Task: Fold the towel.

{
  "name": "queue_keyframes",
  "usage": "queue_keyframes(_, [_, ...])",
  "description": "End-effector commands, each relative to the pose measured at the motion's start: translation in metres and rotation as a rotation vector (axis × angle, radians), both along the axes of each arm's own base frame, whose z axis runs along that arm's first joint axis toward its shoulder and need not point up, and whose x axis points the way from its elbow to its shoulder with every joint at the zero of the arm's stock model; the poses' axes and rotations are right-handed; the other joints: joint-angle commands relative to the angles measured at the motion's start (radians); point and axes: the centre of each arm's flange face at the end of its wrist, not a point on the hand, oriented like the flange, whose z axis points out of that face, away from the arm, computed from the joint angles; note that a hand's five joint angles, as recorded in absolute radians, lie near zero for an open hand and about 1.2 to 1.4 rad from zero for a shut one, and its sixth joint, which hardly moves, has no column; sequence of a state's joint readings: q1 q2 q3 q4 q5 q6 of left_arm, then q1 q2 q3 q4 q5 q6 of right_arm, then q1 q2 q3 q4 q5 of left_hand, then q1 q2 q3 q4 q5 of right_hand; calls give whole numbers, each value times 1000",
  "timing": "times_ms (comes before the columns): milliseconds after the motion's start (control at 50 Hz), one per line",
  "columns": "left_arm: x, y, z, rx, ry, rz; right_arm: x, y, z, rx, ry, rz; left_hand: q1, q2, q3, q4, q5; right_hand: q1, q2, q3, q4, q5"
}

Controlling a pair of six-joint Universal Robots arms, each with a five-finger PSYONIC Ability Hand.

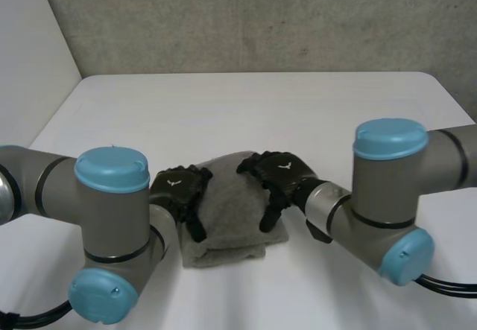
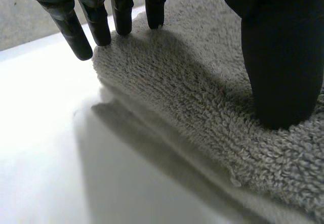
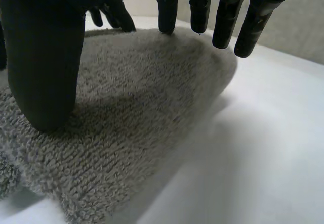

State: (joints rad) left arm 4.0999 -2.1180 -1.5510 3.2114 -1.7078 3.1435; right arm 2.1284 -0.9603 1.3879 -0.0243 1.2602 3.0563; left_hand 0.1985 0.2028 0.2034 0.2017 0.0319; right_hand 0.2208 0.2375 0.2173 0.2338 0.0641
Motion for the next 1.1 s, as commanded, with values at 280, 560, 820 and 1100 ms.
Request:
queue_keyframes(280, [8,1,27,-102,-43,-25,20,-1,11,-51,9,44,27,22,22,24,19,-46,-63,-43,-59,-64])
queue_keyframes(560, [53,-21,211,-497,193,136,-62,-28,185,-445,-170,-452,127,122,122,123,119,-46,-63,-43,-59,-64])
queue_keyframes(820, [70,-26,220,-335,282,115,-91,-30,197,-458,-47,-536,3,-1,-2,0,-5,-46,-63,-43,-59,-64])
queue_keyframes(1100, [72,-12,233,-375,296,93,-88,-27,197,-455,-55,-521,-23,-27,-28,-26,-31,-46,-63,-43,-59,-64])
